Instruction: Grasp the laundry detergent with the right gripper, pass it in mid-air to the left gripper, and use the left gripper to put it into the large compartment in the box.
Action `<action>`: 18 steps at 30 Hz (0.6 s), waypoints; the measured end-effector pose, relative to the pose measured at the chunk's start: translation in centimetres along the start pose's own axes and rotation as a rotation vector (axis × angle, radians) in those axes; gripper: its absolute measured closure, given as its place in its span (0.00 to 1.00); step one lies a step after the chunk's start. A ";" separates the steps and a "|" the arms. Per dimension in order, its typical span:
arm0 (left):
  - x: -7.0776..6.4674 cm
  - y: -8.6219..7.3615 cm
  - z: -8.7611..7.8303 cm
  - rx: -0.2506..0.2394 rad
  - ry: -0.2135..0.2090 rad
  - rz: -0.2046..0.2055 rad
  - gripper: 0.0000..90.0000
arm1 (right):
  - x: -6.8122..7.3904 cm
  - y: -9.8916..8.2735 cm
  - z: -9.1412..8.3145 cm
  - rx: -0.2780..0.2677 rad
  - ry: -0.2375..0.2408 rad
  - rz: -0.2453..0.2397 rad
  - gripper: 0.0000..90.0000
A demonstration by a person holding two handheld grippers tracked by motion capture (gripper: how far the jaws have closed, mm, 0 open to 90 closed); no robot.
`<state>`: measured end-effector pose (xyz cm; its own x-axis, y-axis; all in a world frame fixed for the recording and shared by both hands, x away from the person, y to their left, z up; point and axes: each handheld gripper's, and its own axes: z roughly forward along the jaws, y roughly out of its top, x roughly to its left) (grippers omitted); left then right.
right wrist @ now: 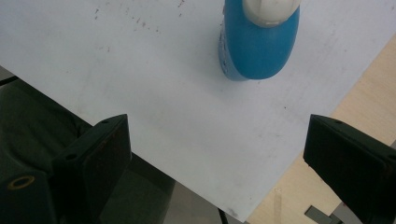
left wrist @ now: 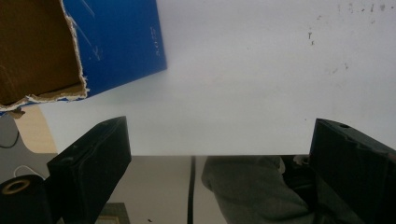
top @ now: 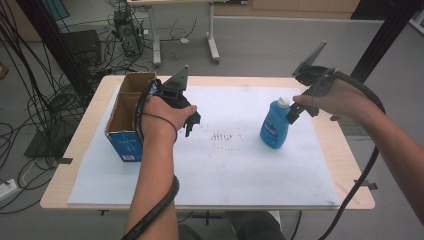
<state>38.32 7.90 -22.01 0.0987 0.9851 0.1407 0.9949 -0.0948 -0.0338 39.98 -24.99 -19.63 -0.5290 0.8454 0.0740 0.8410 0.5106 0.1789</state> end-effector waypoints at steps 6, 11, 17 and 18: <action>0.2 -0.1 -0.1 -0.003 0.001 -0.005 0.07 | 0.2 0.1 0.0 -0.005 -0.002 -0.009 0.08; 0.3 -0.2 -0.2 -0.002 0.002 -0.007 0.07 | 0.4 0.2 -0.1 -0.007 -0.001 -0.014 0.08; 0.2 -0.1 -0.2 0.002 -0.001 -0.002 0.07 | 0.2 0.1 -0.1 -0.008 0.005 -0.005 0.08; 0.1 -0.1 -0.2 0.000 -0.002 -0.002 0.07 | 0.1 0.1 -0.1 -0.007 0.004 -0.005 0.08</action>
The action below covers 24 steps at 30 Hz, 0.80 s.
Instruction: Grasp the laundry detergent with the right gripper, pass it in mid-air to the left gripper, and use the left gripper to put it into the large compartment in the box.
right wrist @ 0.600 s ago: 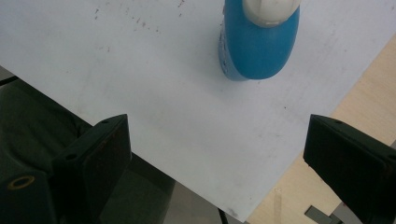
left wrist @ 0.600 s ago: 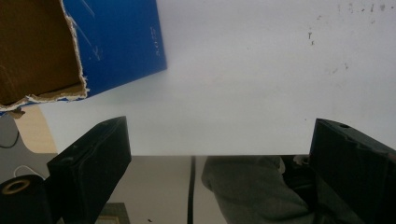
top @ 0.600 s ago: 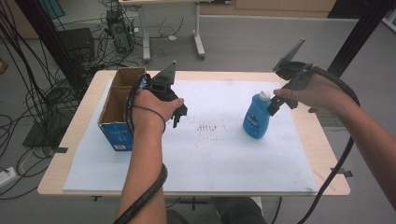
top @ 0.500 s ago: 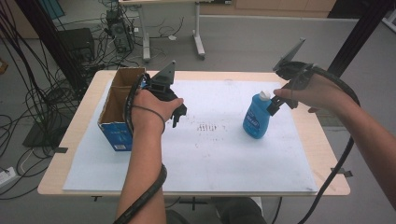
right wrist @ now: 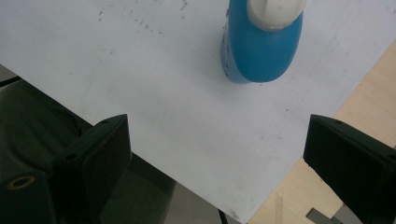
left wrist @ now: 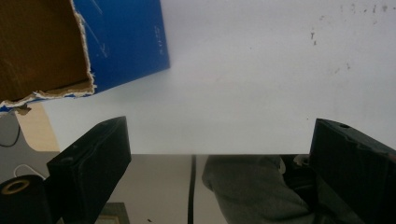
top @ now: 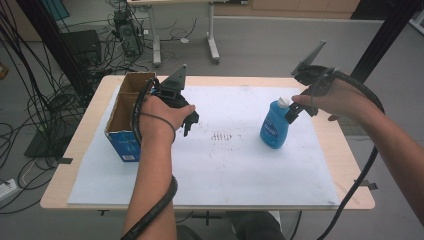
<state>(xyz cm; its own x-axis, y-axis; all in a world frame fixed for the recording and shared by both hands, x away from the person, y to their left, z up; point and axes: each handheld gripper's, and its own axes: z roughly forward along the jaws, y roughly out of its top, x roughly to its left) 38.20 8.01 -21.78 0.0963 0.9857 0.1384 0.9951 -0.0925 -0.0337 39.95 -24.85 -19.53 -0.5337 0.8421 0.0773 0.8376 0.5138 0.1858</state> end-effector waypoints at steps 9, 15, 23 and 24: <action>-0.1 0.1 -0.1 -0.003 -0.002 0.009 0.07 | -0.8 -0.5 0.1 -0.004 -0.012 0.005 0.06; 0.0 0.0 -0.2 -0.009 -0.005 0.006 0.07 | -1.5 -0.8 0.6 -0.002 -0.011 0.002 0.06; 0.2 0.1 -0.4 -0.023 -0.001 0.010 0.06 | -2.6 -0.9 1.2 -0.011 -0.006 -0.005 0.06; 0.2 0.1 -0.4 -0.024 -0.001 0.008 0.06 | -2.8 -0.9 1.3 -0.011 -0.003 -0.006 0.06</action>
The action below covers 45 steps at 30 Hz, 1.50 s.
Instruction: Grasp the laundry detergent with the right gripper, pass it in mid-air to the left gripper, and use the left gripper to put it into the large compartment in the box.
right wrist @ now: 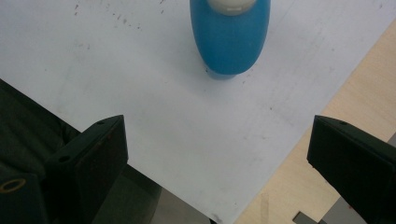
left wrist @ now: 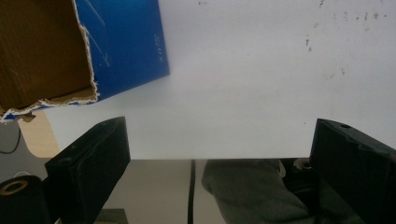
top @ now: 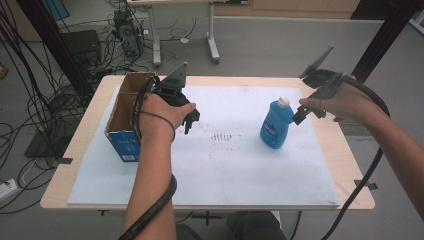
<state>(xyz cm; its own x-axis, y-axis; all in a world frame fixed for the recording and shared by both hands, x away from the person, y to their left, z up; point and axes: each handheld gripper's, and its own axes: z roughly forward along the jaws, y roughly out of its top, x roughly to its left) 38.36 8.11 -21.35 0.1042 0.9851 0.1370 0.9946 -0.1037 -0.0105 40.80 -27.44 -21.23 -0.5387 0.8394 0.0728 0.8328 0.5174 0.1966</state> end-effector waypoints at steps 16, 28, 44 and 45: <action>-0.3 -0.2 0.4 -0.004 0.019 0.032 0.06 | -1.6 -1.4 3.3 -0.027 0.033 -0.038 0.06; -0.9 0.1 0.8 0.002 0.022 0.053 0.06 | -2.9 -2.9 6.0 -0.137 0.022 -0.068 0.06; -0.4 0.2 0.9 -0.032 0.024 0.048 0.06 | -2.9 -3.9 10.0 -0.304 0.022 -0.109 0.05; -0.4 0.2 0.9 -0.034 0.026 0.046 0.06 | -2.9 -4.0 10.2 -0.316 0.022 -0.106 0.05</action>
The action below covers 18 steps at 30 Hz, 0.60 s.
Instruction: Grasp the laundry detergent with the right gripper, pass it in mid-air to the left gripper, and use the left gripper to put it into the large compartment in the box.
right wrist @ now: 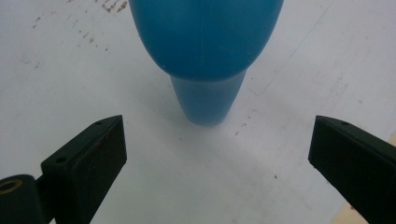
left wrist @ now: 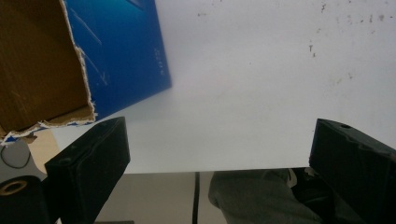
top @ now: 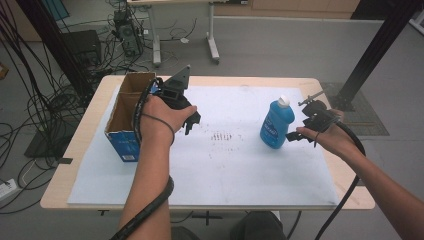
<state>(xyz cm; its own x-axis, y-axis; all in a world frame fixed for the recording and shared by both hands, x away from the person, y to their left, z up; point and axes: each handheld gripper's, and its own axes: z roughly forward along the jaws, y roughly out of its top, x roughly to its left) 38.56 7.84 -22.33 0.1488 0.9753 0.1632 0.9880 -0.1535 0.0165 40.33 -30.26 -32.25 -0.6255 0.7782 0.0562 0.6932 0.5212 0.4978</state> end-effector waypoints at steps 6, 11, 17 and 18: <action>0.0 0.1 0.3 0.004 0.002 0.006 0.06 | 0.4 -0.7 1.4 -0.096 -0.006 -0.024 0.04; 0.1 0.1 0.5 0.011 0.005 0.008 0.06 | 1.0 -1.1 2.4 -0.162 -0.024 -0.048 0.04; 0.5 0.0 0.5 0.010 0.000 -0.001 0.06 | 1.3 -1.4 3.7 -0.224 -0.037 -0.043 0.04; 0.6 0.0 0.5 0.007 -0.003 -0.005 0.06 | 1.3 -1.4 3.9 -0.232 -0.042 -0.037 0.04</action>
<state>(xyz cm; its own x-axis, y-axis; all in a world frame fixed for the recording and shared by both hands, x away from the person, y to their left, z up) 38.63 8.49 -22.75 0.1439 0.9766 0.1600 0.9890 -0.1474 0.0105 39.89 -28.60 -36.26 -0.6302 0.7765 0.0006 0.5660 0.4589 0.6849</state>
